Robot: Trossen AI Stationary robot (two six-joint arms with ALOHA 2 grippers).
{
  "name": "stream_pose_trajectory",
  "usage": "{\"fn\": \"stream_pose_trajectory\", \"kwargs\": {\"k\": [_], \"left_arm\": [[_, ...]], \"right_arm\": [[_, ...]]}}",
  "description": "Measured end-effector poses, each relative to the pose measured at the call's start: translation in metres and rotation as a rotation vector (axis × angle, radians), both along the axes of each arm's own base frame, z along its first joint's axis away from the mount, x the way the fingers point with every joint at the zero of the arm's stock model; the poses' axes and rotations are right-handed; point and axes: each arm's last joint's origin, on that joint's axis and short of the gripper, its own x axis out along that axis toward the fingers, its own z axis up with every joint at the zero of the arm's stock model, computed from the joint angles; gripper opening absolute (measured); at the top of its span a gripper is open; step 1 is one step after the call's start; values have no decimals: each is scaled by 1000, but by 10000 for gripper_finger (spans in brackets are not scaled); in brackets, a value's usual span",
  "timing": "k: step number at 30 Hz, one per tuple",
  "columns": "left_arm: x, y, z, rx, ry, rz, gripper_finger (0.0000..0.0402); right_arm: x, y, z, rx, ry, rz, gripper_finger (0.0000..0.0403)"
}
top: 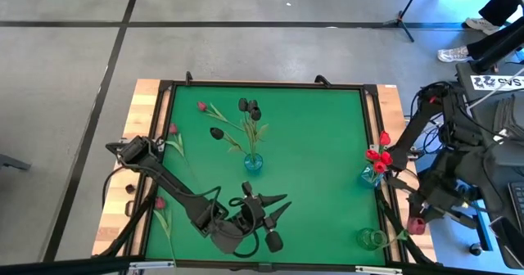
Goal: Sort flowers into vase by color
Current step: Put the dark red flower into the green vase
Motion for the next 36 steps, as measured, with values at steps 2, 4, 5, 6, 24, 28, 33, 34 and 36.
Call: {"fn": "stream_pose_trajectory", "kwargs": {"k": [2,4,5,6,24,28,33,34,36], "left_arm": [[0,0,0,-2,-1,0,92],[0,0,0,-3,-2,0,92],[0,0,0,-3,-2,0,92],[0,0,0,-3,-2,0,92],[0,0,0,-3,-2,1,92],[0,0,0,1,0,1,92],[0,0,0,-4,-2,0,92],[0,0,0,-10,-5,-7,92],[1,-1,0,-22,-10,-33,92]], "right_arm": [[-1,-1,4,34,-14,21,14],[-3,-4,8,64,-27,46,14],[-5,-8,9,74,-31,47,14],[-6,-11,11,83,-33,49,14],[-3,-7,-12,-50,34,-9,15],[0,-1,-29,-85,69,-45,15],[4,8,-52,-104,101,-54,15],[5,9,-56,-110,105,-56,15],[5,10,-63,-125,128,-74,15]]}}
